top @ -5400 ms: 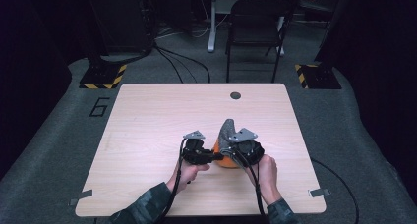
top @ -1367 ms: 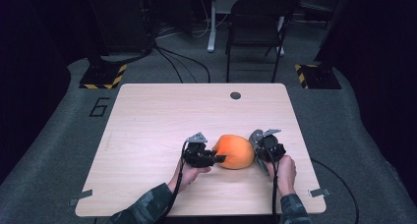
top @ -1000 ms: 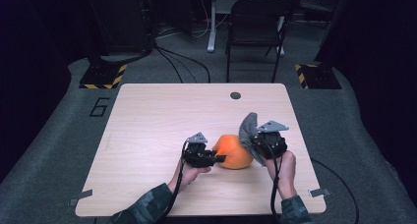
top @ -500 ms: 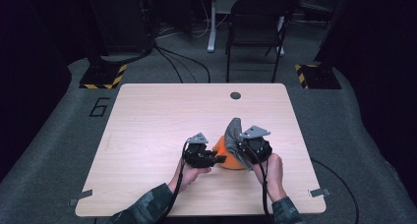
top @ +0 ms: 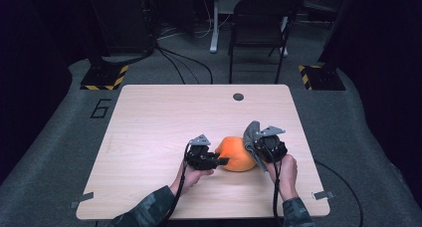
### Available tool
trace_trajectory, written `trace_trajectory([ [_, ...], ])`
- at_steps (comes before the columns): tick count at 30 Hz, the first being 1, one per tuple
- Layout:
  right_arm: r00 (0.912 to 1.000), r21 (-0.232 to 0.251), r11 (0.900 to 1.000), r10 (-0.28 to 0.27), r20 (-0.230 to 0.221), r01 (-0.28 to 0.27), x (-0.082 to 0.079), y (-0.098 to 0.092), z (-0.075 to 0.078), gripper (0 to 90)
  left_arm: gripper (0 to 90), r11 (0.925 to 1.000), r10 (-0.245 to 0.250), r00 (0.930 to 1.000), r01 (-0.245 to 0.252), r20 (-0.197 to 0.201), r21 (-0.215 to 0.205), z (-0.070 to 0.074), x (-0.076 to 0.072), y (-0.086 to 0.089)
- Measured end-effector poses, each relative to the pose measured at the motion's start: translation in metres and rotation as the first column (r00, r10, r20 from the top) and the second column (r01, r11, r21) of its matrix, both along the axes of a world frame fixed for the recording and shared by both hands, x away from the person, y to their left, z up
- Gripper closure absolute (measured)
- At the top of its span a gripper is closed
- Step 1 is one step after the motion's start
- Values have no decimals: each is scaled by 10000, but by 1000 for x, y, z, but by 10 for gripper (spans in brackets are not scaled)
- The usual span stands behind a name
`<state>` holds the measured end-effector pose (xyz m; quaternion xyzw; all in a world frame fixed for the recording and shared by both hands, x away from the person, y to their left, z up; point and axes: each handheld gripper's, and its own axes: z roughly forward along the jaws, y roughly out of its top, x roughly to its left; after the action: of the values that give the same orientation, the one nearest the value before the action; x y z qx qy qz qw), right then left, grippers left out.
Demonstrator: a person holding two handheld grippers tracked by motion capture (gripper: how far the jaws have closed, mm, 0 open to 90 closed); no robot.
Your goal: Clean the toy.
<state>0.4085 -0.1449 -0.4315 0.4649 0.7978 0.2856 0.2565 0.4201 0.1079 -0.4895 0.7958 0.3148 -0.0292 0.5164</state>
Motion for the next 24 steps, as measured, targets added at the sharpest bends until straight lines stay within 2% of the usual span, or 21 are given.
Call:
trace_trajectory([
  [2, 9998, -208, 9996, -187, -56, 186, 3, -4, -5, 735, 687, 10000, 7, 10000, -7, -1, -6, 0, 0, 0],
  [5, 9986, -230, 9988, -442, -288, 435, 8, -10, -15, 735, 688, 10000, 11, 10000, -11, 6, -6, 0, 0, 0],
  [10, 9935, -580, 9959, -739, -862, 690, 18, -18, -36, 736, 687, 10000, 18, 10000, -18, -65, -37, 0, 0, 0],
  [12, 9866, -806, 9935, -904, -1361, 800, 21, -18, -46, 735, 688, 10000, 19, 10000, -20, -83, -49, 0, -1, 0],
  [14, 9833, -1042, 9923, -832, -1619, 668, 24, -19, -55, 736, 687, 10000, 25, 10000, -25, -78, -58, 0, -1, 0],
  [15, 9821, -947, 9931, -842, -1685, 689, 25, -20, -55, 736, 688, 10000, 35, 10000, -36, -67, -67, 0, 0, 0],
  [19, 9859, -1025, 9913, -962, -1368, 825, 22, -21, -43, 740, 687, 9999, 82, 9999, -83, -70, -103, 0, 0, 1],
  [23, 9949, -419, 9953, -890, -475, 870, 9, -20, -8, 740, 687, 9999, 57, 10000, -58, -63, -90, 0, 0, 1],
  [24, 9974, -163, 9973, -724, -66, 722, 4, -16, 5, 740, 687, 9999, 77, 10000, -78, -49, -93, 0, 0, 1],
])
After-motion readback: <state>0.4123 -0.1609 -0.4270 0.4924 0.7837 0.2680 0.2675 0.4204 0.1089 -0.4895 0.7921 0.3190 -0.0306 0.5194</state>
